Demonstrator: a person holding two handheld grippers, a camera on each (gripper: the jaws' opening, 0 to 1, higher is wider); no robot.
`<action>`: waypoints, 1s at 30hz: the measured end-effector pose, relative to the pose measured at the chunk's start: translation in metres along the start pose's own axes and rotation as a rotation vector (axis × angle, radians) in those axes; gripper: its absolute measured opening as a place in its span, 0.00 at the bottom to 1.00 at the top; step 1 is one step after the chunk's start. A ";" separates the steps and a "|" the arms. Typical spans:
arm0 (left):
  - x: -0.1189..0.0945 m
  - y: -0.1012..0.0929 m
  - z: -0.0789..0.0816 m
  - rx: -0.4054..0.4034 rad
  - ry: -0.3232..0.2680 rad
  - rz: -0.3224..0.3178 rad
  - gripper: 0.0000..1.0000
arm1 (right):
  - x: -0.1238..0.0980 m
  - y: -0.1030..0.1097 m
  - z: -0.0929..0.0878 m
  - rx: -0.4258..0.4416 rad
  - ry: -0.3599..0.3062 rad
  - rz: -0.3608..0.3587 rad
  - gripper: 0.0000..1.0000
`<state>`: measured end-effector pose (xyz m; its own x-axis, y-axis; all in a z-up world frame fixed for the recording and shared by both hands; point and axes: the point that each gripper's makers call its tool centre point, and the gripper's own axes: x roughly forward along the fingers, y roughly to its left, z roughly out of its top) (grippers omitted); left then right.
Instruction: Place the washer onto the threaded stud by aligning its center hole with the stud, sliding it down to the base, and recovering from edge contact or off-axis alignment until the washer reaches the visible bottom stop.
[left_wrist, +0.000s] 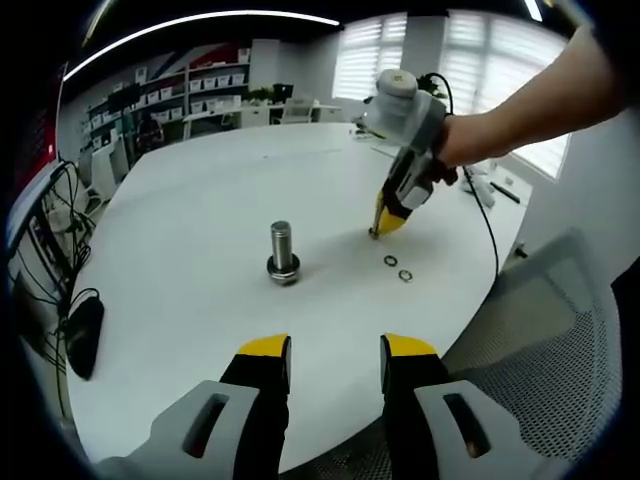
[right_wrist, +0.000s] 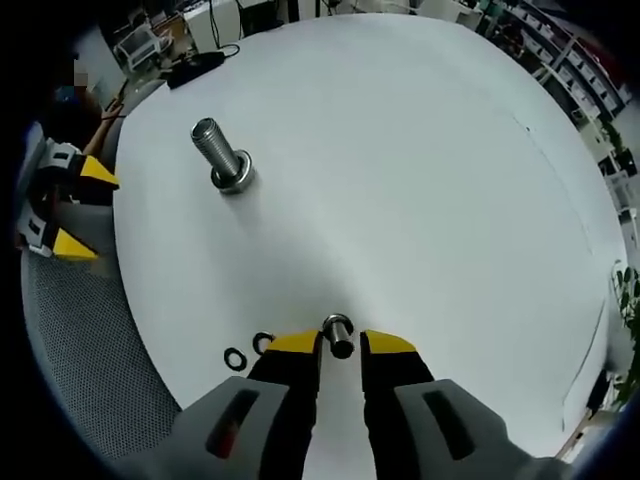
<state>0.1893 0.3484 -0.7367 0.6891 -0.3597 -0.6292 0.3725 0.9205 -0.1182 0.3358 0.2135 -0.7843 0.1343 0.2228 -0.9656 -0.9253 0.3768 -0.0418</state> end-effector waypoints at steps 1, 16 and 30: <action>0.000 0.000 0.000 0.000 0.001 0.001 0.34 | -0.002 0.001 -0.001 -0.001 -0.001 0.000 0.18; 0.000 0.000 0.000 0.001 0.005 0.002 0.34 | -0.008 0.013 -0.019 0.013 -0.017 -0.001 0.22; 0.000 0.000 0.000 0.000 -0.001 0.002 0.34 | -0.007 0.058 -0.019 0.001 -0.073 0.060 0.22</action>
<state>0.1896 0.3487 -0.7367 0.6906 -0.3576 -0.6287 0.3706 0.9214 -0.1169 0.2748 0.2165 -0.7850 0.1041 0.3101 -0.9450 -0.9323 0.3614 0.0160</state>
